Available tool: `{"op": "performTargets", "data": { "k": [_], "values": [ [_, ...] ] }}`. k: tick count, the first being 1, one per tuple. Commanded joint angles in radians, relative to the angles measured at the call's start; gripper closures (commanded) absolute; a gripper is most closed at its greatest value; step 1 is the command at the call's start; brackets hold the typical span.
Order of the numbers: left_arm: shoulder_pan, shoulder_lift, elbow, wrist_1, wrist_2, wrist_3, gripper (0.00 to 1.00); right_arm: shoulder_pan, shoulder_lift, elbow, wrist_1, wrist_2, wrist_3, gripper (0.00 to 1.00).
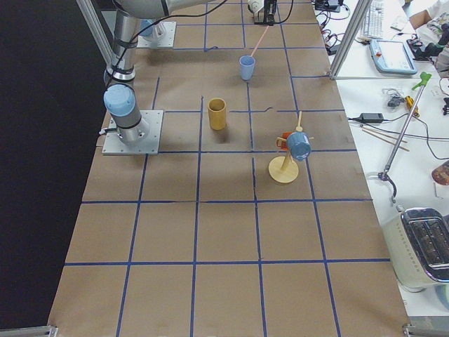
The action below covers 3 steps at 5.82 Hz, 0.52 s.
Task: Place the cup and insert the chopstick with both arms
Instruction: 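Lower the pink stick into the blue cup with the right gripper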
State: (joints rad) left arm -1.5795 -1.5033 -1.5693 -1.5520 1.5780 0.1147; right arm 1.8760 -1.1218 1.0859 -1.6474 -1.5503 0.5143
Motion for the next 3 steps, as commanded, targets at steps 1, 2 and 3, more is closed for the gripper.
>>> {"op": "performTargets", "data": {
  "k": [1,2,3],
  "values": [
    [0.0,0.002,0.0,-0.002,0.0,-0.003,0.01,0.002,0.005,0.073,-0.005,0.006,0.0,0.96],
    [0.0,0.002,0.0,-0.002,0.0,-0.003,0.01,0.002,0.007,0.098,-0.003,0.009,-0.003,0.96],
    [-0.002,0.002,0.0,-0.002,0.0,-0.003,0.01,0.002,0.013,0.103,0.001,0.013,-0.008,0.95]
  ]
}}
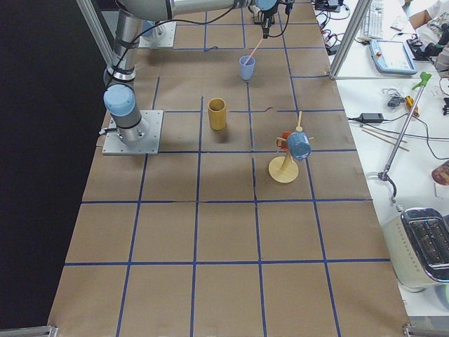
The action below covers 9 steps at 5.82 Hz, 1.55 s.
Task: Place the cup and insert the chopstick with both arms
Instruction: 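Lower the pink stick into the blue cup with the right gripper, then open the right gripper and lift it away from the cup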
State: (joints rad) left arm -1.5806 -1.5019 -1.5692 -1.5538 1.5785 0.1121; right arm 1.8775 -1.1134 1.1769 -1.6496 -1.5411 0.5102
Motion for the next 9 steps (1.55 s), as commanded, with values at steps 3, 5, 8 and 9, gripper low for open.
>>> {"op": "performTargets", "data": {
  "k": [3,5,8,9],
  "values": [
    [0.001,0.0,0.0,0.0,0.0,-0.006,0.01,0.021,0.041,0.01,-0.037,0.006,-0.018,0.39],
    [0.001,0.002,0.0,0.0,-0.002,-0.006,0.01,-0.001,0.02,-0.012,-0.046,0.022,-0.053,0.0],
    [0.001,0.002,-0.002,0.0,-0.002,-0.008,0.01,-0.195,-0.141,-0.039,0.214,0.003,-0.334,0.0],
    [0.001,0.002,-0.002,0.0,0.0,-0.008,0.01,-0.283,-0.21,-0.034,0.306,0.001,-0.449,0.0]
  ]
}}
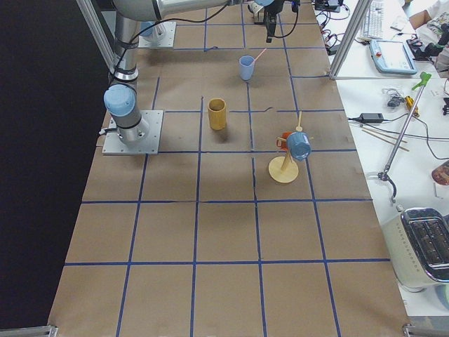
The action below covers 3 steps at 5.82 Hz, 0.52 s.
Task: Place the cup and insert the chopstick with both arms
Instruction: 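Open the right gripper and lift it away from the cup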
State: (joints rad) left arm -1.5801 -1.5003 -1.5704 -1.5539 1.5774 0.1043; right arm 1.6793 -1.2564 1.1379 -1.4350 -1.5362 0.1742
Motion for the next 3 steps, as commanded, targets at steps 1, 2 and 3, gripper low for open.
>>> {"op": "performTargets", "data": {
  "k": [1,2,3],
  "values": [
    [0.0,0.0,0.0,0.0,0.001,0.0,0.01,-0.143,-0.111,0.055,0.132,-0.008,-0.186,0.0],
    [0.0,0.0,0.0,0.0,0.001,0.0,0.01,-0.141,-0.186,0.179,0.116,-0.028,-0.158,0.0],
    [0.0,0.002,0.0,0.0,0.001,0.0,0.01,-0.133,-0.257,0.291,0.049,-0.033,-0.078,0.0]
  ]
}}
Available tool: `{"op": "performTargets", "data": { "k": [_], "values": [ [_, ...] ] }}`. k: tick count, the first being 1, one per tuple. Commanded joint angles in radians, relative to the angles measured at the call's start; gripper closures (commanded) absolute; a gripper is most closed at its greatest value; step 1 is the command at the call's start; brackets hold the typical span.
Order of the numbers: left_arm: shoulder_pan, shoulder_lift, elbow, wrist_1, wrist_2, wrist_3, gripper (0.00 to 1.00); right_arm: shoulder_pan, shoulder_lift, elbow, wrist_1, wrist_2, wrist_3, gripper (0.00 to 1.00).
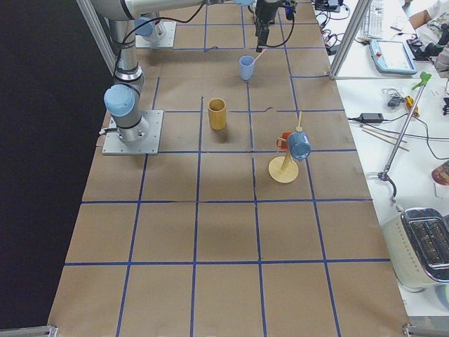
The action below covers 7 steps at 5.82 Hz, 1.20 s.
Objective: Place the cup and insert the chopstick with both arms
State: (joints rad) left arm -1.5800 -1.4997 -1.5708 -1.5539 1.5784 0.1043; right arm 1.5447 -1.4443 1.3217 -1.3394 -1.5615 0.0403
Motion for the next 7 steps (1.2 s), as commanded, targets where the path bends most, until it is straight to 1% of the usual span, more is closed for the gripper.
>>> {"op": "performTargets", "data": {
  "k": [1,2,3,4,5,7],
  "values": [
    [0.0,0.001,0.0,-0.002,0.0,0.0,0.01,0.024,-0.108,0.187,-0.113,-0.008,0.079,0.0],
    [0.001,0.003,0.0,-0.006,0.0,0.002,0.01,0.047,-0.11,0.206,-0.174,-0.012,0.087,0.0],
    [0.001,0.003,0.0,-0.006,0.0,0.002,0.01,0.061,-0.105,0.205,-0.178,-0.008,0.116,0.0],
    [0.001,0.004,0.0,-0.006,0.0,0.002,0.01,0.06,-0.096,0.202,-0.185,-0.009,0.104,0.0],
    [0.001,0.004,0.0,-0.006,0.0,0.002,0.01,0.06,-0.094,0.202,-0.201,-0.031,0.101,0.0],
    [0.005,0.004,0.0,-0.008,0.0,0.002,0.01,0.06,-0.096,0.202,-0.201,-0.04,0.101,0.0]
  ]
}}
